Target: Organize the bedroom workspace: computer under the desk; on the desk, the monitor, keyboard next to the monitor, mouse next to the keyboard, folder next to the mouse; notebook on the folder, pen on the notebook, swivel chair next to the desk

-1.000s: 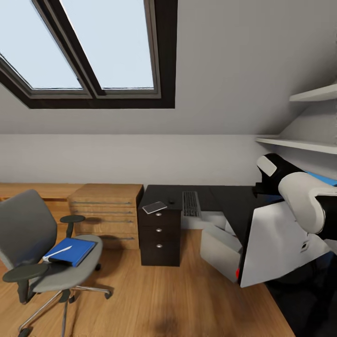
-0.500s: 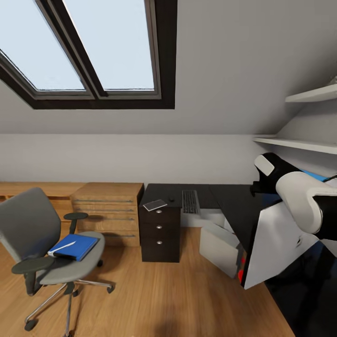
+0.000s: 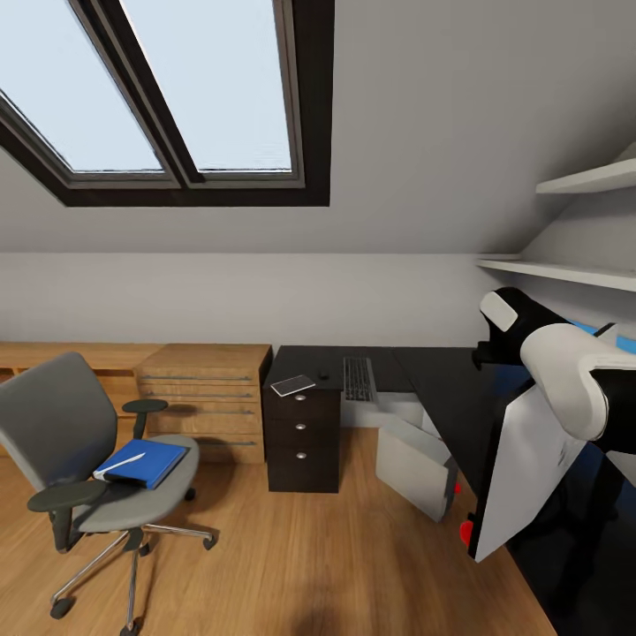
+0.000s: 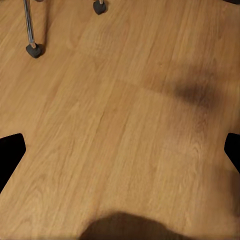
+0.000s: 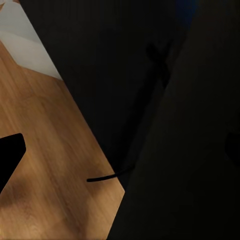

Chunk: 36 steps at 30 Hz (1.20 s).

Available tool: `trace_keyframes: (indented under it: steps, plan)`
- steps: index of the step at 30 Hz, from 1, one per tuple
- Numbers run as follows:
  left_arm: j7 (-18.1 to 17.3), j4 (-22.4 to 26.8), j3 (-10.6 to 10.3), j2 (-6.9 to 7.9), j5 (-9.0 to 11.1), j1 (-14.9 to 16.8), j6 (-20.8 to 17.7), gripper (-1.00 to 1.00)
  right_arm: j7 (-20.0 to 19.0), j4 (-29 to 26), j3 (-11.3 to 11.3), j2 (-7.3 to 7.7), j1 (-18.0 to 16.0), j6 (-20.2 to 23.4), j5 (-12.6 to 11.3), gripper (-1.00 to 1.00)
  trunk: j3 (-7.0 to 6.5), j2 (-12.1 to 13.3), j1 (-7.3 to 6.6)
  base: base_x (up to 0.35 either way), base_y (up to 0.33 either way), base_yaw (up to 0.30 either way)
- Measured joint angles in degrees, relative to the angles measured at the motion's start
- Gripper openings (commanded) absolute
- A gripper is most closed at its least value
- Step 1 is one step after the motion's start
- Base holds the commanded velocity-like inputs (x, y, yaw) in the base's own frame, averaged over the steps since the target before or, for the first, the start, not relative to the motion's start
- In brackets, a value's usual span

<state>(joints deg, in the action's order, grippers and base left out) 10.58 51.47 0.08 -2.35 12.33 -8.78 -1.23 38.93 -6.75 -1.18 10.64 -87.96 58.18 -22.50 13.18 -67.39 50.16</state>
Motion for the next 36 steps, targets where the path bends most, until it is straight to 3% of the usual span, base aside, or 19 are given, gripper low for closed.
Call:
trace_keyframes:
  steps: [9,18,21,23,25,28,32,36]
  plan:
    - [0.0,0.0,0.0,0.0,0.0,0.0,0.0,1.0,0.0,-0.6,0.0,-0.02,0.0,0.0,0.0,1.0,0.0,0.0,0.0,0.0,0.0,0.0]
    - [0.0,0.0,0.0,0.0,0.0,0.0,0.0,1.0,0.0,-9.5,0.0,-0.02,0.0,0.3,0.0,1.0,0.0,0.0,0.0,0.0,0.0,0.0]
    - [0.0,-0.1,0.0,0.03,0.0,0.0,0.0,1.0,0.0,-16.5,0.0,-0.38,-0.1,0.4,0.1,1.0,-0.01,0.0,-0.01,0.0,0.0,0.0]
    - [-0.1,-0.2,0.0,0.07,0.0,0.0,0.1,1.0,0.0,-28.1,0.1,-0.47,-0.1,0.5,0.0,1.0,-0.01,0.0,0.0,0.0,0.0,0.0]
    - [-0.1,-0.3,0.0,0.08,0.0,0.0,0.2,1.0,0.0,-34.5,0.1,-0.35,-0.1,0.5,0.1,1.0,-0.01,0.0,0.0,-0.046,0.0,0.0]
    - [-0.1,-0.5,0.0,0.09,0.0,0.0,0.2,1.0,0.0,-42.0,0.1,-0.22,0.1,0.6,0.1,1.0,-0.01,0.0,0.02,-0.191,-0.023,0.0]
    - [-0.1,-0.5,0.0,0.09,0.0,0.0,0.2,1.0,0.1,-47.3,0.1,-0.14,0.7,0.7,0.2,1.0,0.0,0.0,0.03,-0.286,-0.06,0.0]
    - [-0.1,-0.7,0.0,0.09,-0.1,0.0,0.2,1.0,0.2,-54.9,0.1,0.21,5.5,1.5,0.4,1.0,0.0,0.0,0.03,-0.323,-0.09,0.0]
